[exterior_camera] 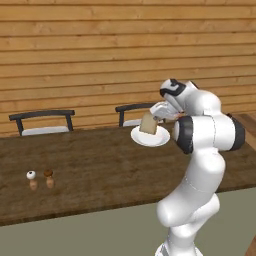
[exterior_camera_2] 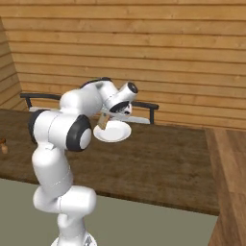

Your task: Start the toaster. Once the lever pops up, take the bread to the plate on the dining counter.

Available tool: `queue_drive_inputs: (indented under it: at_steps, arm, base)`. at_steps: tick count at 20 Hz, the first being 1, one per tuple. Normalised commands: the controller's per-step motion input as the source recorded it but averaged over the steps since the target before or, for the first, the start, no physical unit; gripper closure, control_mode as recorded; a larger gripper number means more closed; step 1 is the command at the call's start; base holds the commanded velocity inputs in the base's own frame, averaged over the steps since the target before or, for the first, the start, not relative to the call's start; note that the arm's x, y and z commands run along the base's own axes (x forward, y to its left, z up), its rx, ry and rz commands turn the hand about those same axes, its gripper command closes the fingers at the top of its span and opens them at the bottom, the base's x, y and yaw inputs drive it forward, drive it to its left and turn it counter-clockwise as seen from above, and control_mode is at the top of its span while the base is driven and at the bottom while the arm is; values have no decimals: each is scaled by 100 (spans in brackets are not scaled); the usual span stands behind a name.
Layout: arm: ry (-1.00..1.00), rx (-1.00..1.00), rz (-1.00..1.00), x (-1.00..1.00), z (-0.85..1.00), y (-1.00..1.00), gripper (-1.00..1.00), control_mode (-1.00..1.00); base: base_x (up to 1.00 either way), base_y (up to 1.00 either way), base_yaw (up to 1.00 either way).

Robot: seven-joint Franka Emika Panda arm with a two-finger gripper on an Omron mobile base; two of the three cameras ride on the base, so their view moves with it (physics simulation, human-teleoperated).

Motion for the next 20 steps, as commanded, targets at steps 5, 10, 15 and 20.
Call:
queue_drive_inputs:
  at_steps: [5,10,15,20]
  arm:
    - [0,2,3,17,-28,-19,100,-100]
    - [0,2,3,1,-29,-7,100,-100]
    - [0,5,0,20,-30,5,100,-100]
    - [0,2,0,34,-18,6,100,-100]
  base:
    - [0,0,0]
    - [0,0,0]
    - [0,0,0]
    - [0,0,0]
